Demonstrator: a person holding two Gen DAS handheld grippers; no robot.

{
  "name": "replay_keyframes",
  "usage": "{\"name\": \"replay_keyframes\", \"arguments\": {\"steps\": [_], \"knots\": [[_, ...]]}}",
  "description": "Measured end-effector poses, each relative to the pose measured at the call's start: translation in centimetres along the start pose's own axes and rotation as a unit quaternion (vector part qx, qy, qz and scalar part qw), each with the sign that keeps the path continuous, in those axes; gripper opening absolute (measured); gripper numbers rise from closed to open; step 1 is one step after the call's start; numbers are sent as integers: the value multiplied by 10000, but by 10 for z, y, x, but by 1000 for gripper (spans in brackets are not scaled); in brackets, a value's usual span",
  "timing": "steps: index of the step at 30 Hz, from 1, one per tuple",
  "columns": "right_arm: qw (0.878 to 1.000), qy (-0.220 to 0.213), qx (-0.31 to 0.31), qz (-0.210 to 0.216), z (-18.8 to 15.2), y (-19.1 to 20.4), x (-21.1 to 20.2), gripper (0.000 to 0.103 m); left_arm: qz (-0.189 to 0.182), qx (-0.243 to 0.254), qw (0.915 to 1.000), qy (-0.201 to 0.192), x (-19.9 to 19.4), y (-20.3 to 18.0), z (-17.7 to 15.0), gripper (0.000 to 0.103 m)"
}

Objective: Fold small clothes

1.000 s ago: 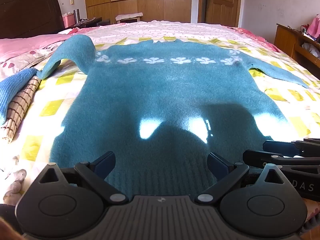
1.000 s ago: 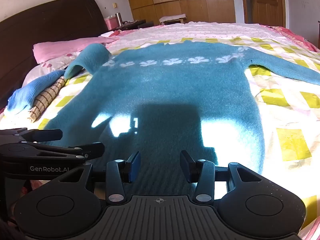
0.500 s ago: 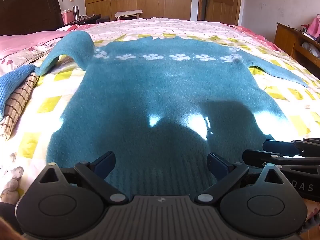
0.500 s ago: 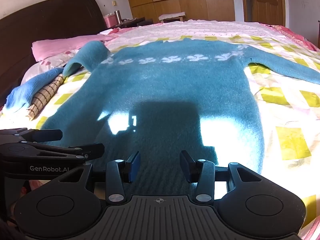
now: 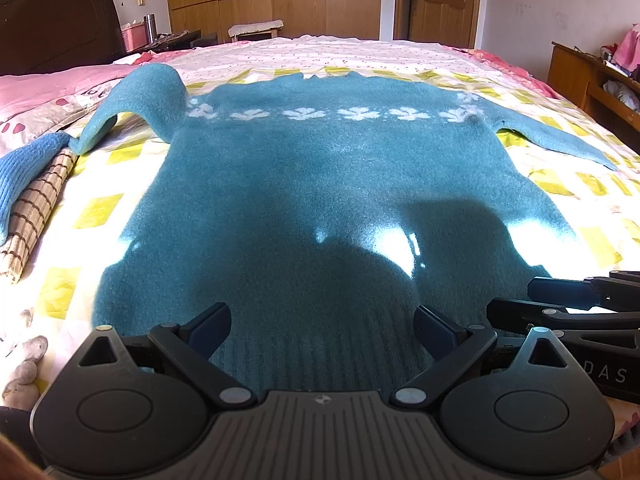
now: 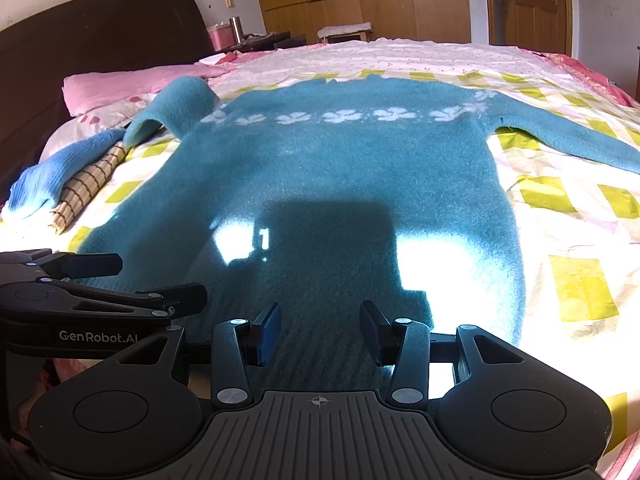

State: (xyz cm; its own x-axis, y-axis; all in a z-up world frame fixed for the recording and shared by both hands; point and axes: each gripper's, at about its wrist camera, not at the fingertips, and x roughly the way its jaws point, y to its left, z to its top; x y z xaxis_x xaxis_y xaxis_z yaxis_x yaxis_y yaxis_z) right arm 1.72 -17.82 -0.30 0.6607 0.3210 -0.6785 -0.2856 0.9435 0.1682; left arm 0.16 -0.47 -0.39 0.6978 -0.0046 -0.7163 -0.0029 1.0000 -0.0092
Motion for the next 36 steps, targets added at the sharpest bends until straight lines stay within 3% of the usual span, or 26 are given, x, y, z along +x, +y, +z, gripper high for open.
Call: {"name": "replay_keyframes", "arguments": {"steps": [36], "knots": [[9998, -27, -133, -113, 1, -1, -5, 43, -54, 135, 9998, -99, -3, -5, 1, 100]]}}
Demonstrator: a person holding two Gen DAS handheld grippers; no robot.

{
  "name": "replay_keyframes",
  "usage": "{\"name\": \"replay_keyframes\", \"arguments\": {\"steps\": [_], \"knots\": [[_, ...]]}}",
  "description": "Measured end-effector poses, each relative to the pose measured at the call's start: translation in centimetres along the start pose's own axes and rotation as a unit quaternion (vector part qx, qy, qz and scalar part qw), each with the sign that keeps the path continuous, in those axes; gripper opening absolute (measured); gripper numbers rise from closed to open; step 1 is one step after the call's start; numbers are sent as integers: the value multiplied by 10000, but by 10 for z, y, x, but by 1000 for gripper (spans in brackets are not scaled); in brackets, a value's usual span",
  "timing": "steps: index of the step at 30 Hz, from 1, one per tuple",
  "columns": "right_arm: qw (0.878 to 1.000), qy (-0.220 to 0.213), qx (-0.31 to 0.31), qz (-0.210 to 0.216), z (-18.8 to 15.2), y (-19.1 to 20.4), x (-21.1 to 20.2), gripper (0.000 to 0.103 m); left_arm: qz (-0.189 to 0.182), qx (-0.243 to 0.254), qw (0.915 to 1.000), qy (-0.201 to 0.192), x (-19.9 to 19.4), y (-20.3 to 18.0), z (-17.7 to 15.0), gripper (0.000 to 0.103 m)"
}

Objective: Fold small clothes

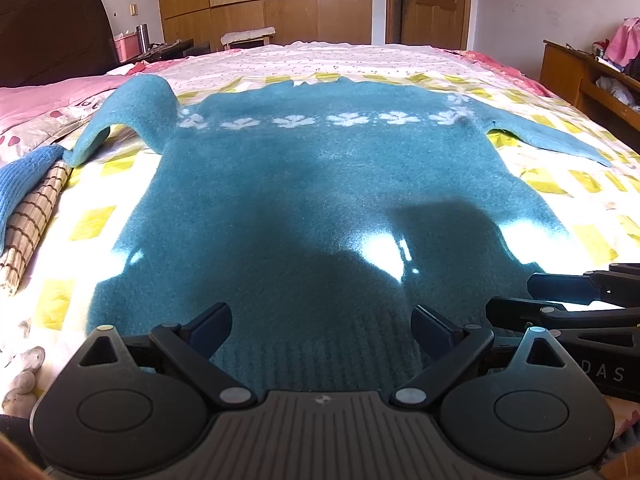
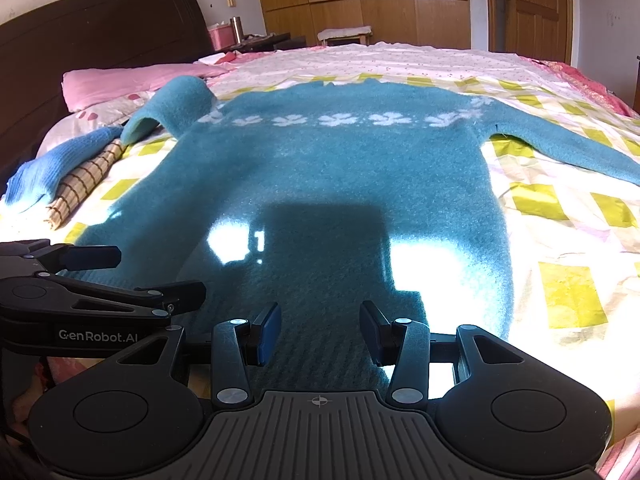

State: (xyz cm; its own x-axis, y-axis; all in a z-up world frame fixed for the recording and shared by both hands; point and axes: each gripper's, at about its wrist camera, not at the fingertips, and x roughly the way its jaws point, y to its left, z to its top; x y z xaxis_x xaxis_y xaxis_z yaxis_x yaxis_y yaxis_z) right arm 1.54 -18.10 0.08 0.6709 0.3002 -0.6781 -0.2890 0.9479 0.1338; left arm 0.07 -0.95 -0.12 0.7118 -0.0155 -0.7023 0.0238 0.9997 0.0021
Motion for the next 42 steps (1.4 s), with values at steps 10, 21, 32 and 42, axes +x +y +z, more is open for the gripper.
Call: {"name": "replay_keyframes", "arguments": {"steps": [10, 21, 32, 42], "knots": [[10000, 35, -20, -21, 3, 1, -1, 43, -52, 7, 10000, -26, 0, -1, 1, 100], [9999, 0, 149, 31, 3, -4, -2, 43, -153, -29, 9998, -158, -3, 0, 4, 100], [9972, -226, 684, 216, 36, -35, -11, 43, -628, -196, 9968, -452, 0, -11, 44, 101], [9936, -501, 1013, -46, 73, -90, -10, 43, -727, 198, 9948, -683, 22, -56, 97, 101]]}}
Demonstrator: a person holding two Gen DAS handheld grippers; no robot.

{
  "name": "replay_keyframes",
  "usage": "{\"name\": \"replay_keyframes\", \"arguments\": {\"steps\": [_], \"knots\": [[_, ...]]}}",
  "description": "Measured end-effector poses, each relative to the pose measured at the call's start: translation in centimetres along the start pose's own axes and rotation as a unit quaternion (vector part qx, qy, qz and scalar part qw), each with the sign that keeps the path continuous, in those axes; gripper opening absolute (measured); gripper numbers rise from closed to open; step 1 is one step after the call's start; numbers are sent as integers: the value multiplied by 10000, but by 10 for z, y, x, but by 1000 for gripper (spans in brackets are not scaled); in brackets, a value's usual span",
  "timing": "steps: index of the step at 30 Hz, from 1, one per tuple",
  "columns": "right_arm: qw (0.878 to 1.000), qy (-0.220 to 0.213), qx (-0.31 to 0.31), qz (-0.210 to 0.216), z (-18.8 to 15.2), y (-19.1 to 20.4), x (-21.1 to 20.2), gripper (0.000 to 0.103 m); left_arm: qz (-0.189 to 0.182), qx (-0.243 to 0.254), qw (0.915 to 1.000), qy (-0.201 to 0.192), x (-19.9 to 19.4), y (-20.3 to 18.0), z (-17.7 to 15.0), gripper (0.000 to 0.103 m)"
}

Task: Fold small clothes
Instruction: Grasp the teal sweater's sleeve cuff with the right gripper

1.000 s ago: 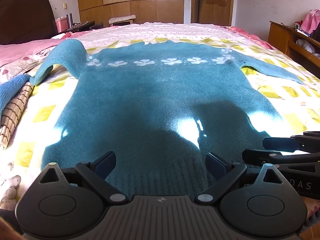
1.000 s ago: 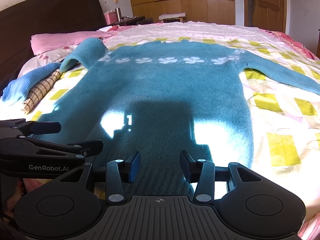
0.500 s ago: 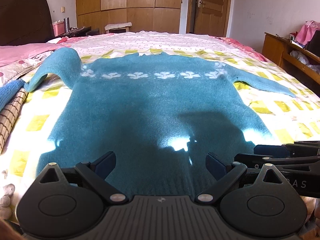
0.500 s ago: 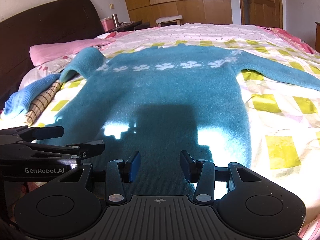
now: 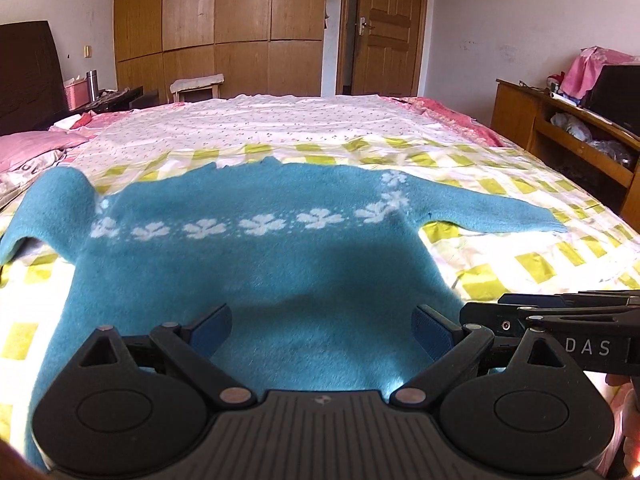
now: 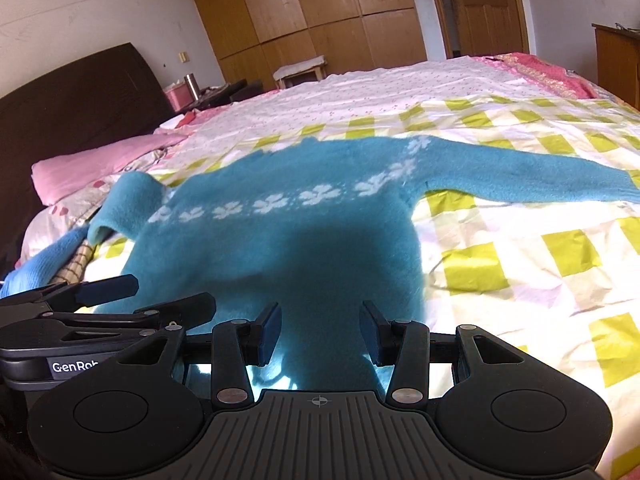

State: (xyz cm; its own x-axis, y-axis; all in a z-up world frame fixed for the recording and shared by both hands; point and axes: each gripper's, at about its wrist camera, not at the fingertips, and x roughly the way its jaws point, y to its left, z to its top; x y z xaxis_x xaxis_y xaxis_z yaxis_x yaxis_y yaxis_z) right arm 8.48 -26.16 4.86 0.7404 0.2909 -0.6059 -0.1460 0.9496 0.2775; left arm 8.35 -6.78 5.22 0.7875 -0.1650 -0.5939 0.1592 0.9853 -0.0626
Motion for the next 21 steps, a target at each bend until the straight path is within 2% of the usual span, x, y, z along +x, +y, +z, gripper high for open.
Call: {"name": "replay_keyframes", "arguments": {"steps": [13, 21], "knots": [[9968, -307, 663, -331, 48, -77, 25, 43, -102, 242, 9997, 0, 70, -55, 58, 101], [9852, -457, 1526, -631, 60, -149, 39, 42, -350, 551, 9979, -16, 116, -106, 82, 101]]}}
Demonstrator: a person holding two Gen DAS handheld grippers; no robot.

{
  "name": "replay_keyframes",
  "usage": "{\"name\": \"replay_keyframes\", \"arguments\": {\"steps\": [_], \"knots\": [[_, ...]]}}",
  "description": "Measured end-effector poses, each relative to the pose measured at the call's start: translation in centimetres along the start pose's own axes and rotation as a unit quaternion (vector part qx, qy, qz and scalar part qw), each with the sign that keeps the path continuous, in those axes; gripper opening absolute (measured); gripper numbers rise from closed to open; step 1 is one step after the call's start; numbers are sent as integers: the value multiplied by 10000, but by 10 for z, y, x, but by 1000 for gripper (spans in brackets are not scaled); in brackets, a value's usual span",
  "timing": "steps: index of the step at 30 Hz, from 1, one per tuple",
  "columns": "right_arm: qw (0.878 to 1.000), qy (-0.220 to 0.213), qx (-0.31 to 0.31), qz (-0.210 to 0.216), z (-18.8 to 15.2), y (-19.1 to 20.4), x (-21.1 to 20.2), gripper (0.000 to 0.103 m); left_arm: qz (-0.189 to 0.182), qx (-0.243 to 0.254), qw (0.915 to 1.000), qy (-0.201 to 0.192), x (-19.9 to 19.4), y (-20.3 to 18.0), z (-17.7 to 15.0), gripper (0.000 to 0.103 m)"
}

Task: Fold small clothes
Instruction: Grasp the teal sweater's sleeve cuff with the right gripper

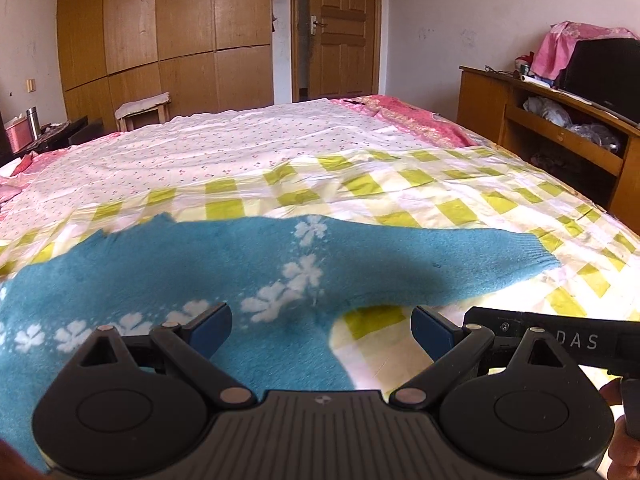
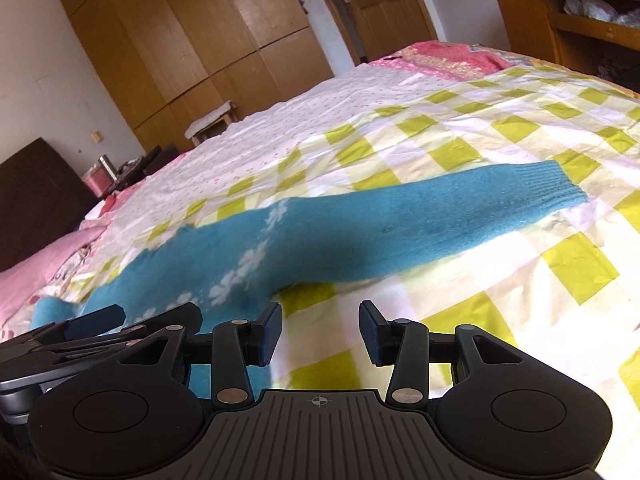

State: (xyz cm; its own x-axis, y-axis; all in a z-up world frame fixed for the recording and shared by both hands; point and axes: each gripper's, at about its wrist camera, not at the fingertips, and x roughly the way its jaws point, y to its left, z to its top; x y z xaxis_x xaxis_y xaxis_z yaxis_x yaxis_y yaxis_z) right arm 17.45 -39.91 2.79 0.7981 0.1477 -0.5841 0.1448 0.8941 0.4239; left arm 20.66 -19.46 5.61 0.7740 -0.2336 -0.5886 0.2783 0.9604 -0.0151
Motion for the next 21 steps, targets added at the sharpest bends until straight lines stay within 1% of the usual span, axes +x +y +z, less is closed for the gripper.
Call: {"name": "replay_keyframes", "arguments": {"steps": [6, 8, 11, 14, 17, 21], "knots": [[9956, -295, 771, -442, 24, -66, 9, 42, -241, 187, 9995, 34, 31, -29, 9, 101], [9922, -344, 1039, -592, 29, -88, 13, 42, -290, 209, 9993, 67, 39, -34, 9, 101], [9864, -400, 1436, -695, 34, -115, 22, 42, -347, 208, 9991, 102, 48, -38, 7, 101], [9803, -431, 1849, -548, 35, -135, 34, 42, -352, 267, 9990, 98, 52, -39, 3, 101], [9716, -551, 2281, -319, 37, -150, 46, 41, -351, 337, 9988, 92, 53, -37, -2, 101], [9620, -743, 2625, -105, 39, -162, 54, 41, -358, 404, 9985, 76, 51, -33, -8, 101]]}}
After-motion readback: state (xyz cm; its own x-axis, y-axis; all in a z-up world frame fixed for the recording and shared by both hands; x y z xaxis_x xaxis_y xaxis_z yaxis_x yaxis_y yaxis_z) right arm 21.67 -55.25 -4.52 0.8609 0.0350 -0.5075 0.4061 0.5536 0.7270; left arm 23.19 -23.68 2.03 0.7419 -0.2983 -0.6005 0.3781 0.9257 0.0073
